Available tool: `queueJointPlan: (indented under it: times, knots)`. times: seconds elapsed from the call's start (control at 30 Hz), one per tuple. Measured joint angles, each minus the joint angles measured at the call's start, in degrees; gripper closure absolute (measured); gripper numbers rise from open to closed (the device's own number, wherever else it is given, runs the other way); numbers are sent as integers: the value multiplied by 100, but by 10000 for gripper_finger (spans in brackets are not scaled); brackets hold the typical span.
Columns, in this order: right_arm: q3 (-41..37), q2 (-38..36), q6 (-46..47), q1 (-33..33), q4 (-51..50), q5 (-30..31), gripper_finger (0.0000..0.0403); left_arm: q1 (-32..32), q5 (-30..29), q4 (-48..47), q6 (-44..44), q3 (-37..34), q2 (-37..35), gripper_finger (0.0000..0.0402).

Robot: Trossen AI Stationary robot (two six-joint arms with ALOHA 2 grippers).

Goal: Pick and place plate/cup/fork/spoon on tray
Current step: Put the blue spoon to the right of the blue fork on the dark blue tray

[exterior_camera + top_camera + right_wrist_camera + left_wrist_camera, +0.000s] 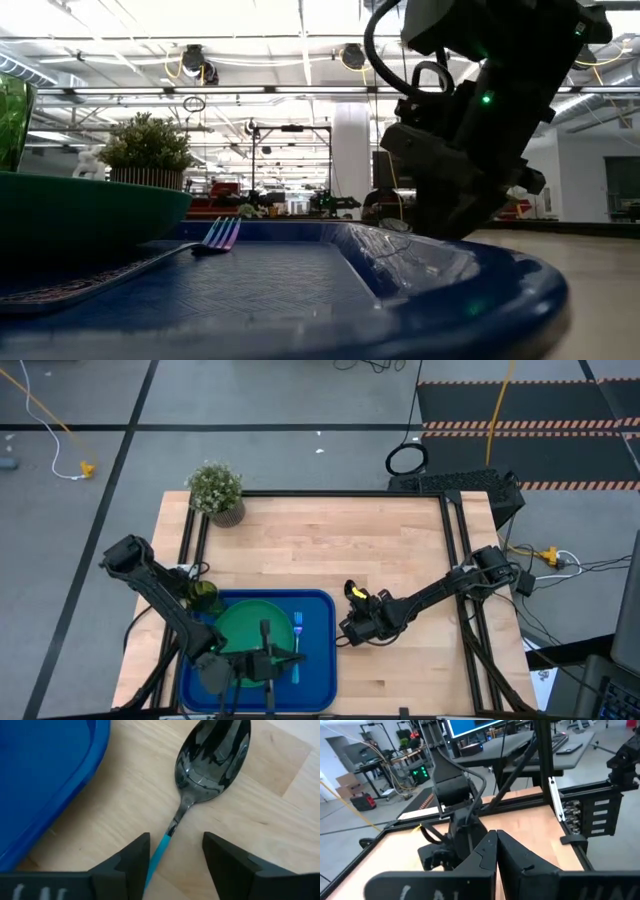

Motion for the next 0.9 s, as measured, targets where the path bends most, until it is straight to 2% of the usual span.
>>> queueJointPlan:
  times: [0.2,0.4,0.67,0.8,0.9]
  knots:
    - [-8,-3,633,79,-586,-16,297,-55,0,-48,-227,-2,7,394]
    - [-17,2,1195,275,-680,232,392,-258,4,-68,124,-2,9,394]
    - [-32,-286,1782,551,-626,308,399,-467,-48,-220,300,-2,9,394]
    - [129,-585,1956,810,-614,180,401,-592,-607,-405,360,-2,9,394]
    - [372,-651,2135,1003,-610,435,401,-675,-874,-572,356,-2,9,394]
